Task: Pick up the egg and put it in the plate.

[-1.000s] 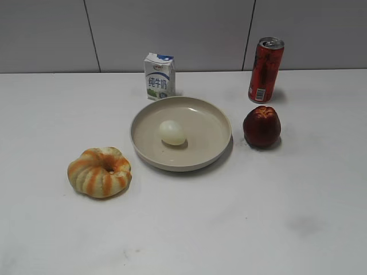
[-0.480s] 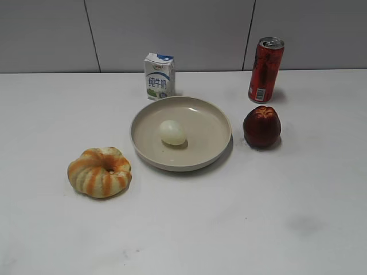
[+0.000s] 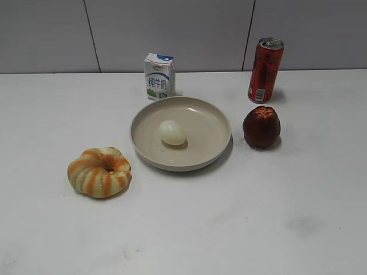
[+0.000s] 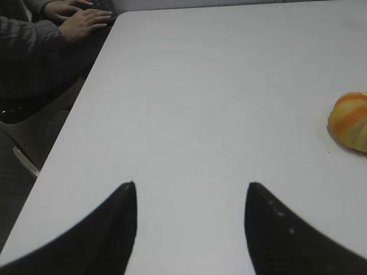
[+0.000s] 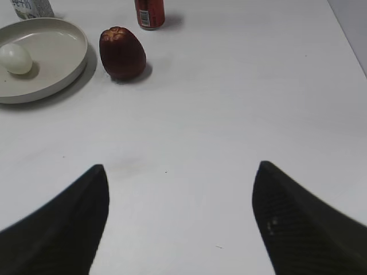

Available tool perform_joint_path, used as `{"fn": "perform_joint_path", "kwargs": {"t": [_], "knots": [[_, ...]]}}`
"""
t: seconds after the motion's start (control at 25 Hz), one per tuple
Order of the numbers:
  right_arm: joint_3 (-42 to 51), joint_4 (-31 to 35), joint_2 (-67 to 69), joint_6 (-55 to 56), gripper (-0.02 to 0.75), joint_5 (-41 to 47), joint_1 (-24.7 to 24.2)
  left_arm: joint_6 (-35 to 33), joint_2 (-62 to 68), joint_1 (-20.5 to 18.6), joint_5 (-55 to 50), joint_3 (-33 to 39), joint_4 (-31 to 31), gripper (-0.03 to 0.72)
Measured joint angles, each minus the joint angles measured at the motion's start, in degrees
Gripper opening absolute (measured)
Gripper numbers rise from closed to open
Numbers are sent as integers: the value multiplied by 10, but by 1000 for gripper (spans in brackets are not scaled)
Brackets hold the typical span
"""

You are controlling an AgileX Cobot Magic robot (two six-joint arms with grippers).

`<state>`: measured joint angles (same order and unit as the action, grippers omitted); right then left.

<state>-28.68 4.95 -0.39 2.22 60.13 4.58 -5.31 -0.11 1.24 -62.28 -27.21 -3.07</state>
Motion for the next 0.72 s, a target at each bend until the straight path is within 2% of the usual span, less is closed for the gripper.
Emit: {"fn": "perform_joint_path", "kwargs": {"t": [0.72], "knots": [[0,0,0,0,588,0,0,-4,0,-2,0,0,14,336]]}}
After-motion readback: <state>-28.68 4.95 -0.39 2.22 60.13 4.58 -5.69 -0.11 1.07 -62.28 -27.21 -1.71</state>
